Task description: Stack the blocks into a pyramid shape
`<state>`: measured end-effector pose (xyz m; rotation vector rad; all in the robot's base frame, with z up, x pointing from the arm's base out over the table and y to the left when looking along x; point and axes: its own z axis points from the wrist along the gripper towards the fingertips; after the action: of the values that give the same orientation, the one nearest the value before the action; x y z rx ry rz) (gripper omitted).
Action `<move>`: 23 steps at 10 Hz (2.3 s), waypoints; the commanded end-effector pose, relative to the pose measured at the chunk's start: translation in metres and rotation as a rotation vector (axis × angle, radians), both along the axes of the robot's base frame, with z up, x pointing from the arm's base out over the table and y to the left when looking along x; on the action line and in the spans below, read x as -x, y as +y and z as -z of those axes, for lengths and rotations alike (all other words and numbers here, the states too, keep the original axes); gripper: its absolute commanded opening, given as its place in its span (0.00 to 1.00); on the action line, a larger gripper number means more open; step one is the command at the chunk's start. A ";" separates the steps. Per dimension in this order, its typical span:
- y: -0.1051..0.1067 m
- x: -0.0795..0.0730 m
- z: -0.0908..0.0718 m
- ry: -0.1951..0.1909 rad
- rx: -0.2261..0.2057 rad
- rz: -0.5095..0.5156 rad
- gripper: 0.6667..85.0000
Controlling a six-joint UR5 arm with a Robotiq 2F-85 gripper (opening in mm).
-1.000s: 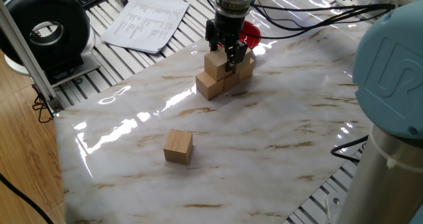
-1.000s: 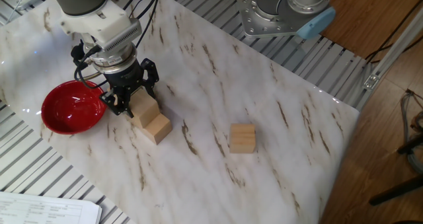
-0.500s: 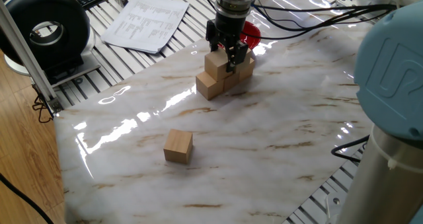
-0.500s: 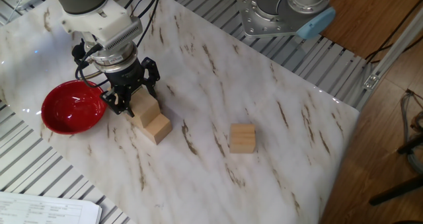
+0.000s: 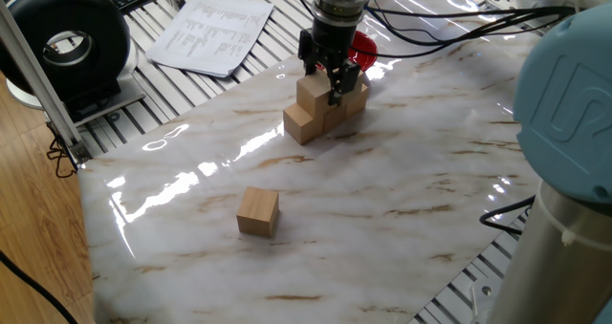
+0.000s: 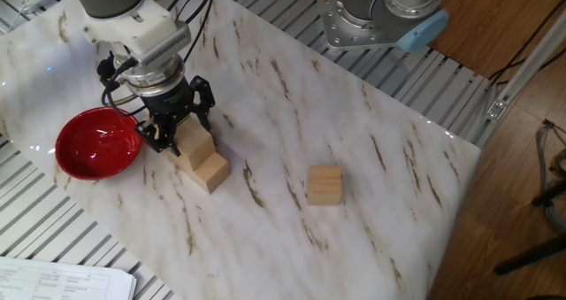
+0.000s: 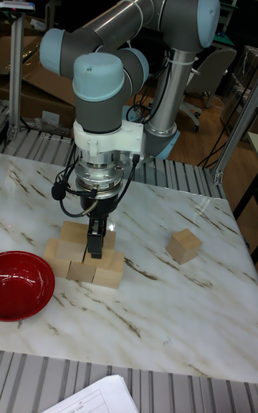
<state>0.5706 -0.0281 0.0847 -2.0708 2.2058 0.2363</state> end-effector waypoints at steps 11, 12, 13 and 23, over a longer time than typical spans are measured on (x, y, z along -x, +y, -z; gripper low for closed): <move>0.004 0.003 -0.002 0.002 -0.022 0.008 0.82; 0.003 0.003 -0.002 0.000 -0.019 0.007 0.82; 0.002 0.002 -0.001 -0.006 -0.016 0.001 0.82; -0.004 -0.003 0.000 -0.031 0.007 -0.043 1.00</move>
<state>0.5739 -0.0346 0.0824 -2.1325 2.1394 0.1812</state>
